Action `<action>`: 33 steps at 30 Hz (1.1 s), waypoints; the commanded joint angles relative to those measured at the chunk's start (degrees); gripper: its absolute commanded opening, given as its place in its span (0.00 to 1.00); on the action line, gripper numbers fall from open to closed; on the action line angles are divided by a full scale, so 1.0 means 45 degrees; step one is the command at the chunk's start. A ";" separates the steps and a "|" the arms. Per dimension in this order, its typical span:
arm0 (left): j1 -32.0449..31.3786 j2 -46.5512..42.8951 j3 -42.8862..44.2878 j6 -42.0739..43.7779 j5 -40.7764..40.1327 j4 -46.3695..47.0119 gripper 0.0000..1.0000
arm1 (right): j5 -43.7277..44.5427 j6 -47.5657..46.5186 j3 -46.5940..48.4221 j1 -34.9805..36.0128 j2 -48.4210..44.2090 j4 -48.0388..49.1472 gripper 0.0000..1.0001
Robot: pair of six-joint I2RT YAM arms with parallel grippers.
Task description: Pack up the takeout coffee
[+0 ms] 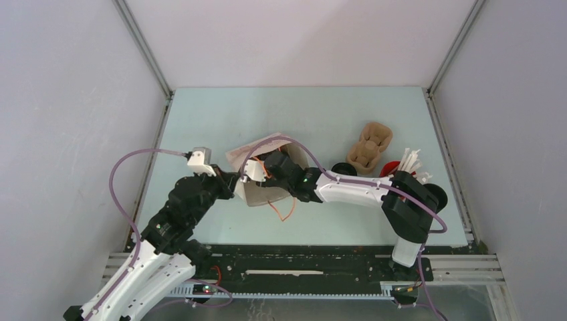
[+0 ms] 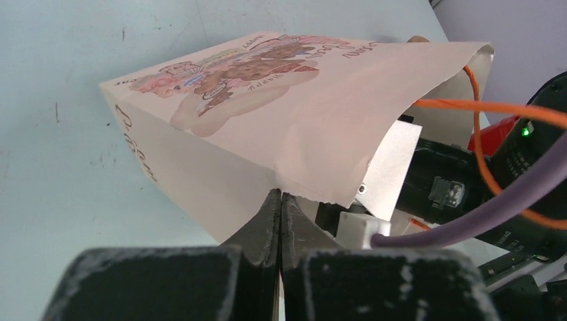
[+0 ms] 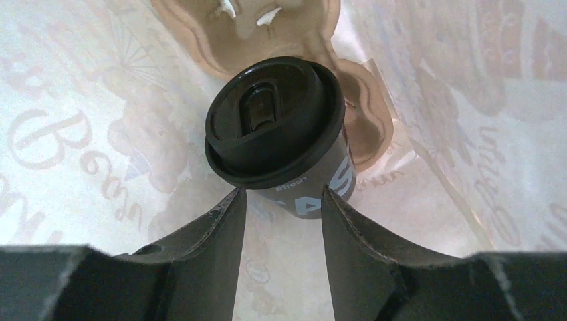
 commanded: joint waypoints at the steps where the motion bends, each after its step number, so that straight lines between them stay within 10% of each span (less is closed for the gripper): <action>1: -0.0085 -0.0007 -0.0259 -0.0102 0.0339 0.0390 0.00 | -0.1059 0.0346 -0.0071 -0.0186 -0.0673 0.0464 0.53; 4: -0.0069 -0.0050 -0.0296 -0.0081 0.0341 0.0387 0.00 | -0.1281 0.0526 -0.0117 -0.0238 -0.0774 0.0556 0.53; 14: -0.0079 -0.0015 -0.0454 -0.0122 0.0577 0.0512 0.00 | 0.0071 0.1208 -0.0120 0.0331 -0.0177 0.1991 0.98; 33: -0.0074 -0.0100 -0.0632 -0.0324 0.0441 0.0694 0.00 | 0.4912 1.1766 0.0089 0.1260 -0.0957 0.0063 0.92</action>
